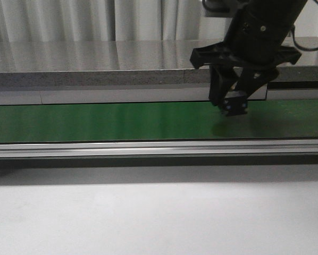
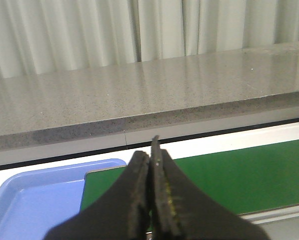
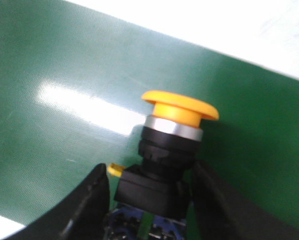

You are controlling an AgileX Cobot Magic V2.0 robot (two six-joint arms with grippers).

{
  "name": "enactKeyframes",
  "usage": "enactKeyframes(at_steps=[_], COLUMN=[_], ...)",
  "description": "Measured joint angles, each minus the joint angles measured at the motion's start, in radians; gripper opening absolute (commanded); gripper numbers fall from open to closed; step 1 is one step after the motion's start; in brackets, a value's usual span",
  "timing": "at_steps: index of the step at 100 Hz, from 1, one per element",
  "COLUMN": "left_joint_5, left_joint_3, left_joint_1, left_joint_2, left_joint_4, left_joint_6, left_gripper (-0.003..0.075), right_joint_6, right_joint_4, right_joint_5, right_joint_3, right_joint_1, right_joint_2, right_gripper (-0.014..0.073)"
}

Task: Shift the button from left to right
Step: 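Grasp the button with the right gripper and lift it off the belt, then carry the button with the right gripper and place it in the green tray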

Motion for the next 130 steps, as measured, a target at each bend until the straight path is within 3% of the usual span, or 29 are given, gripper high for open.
enactKeyframes(at_steps=[23, 57, 78, 101, 130], left_joint_5=[0.000, 0.000, 0.000, 0.000, 0.000], left_joint_3=[0.000, 0.000, 0.000, 0.000, 0.000], left_joint_1=[0.000, 0.000, 0.000, 0.000, 0.000], left_joint_2=[0.000, 0.000, 0.000, 0.000, 0.000], left_joint_4=[0.000, 0.000, 0.000, 0.000, 0.000], left_joint_6=[0.000, 0.000, 0.000, 0.000, 0.000], left_gripper=[-0.0019, -0.0019, -0.0019, -0.0019, -0.0019], right_joint_6=[-0.002, -0.022, -0.052, -0.071, -0.110], right_joint_4=[-0.136, -0.162, -0.164, -0.164, -0.124], right_joint_5=[0.042, 0.048, 0.015, -0.009, -0.026], right_joint_3=[-0.008, -0.008, -0.008, -0.008, -0.008], right_joint_1=[-0.123, -0.468, -0.616, -0.711, -0.725], right_joint_2=[-0.122, -0.169, -0.112, -0.011, 0.105], right_gripper=[0.0101, 0.0101, 0.0101, 0.0101, 0.0101])
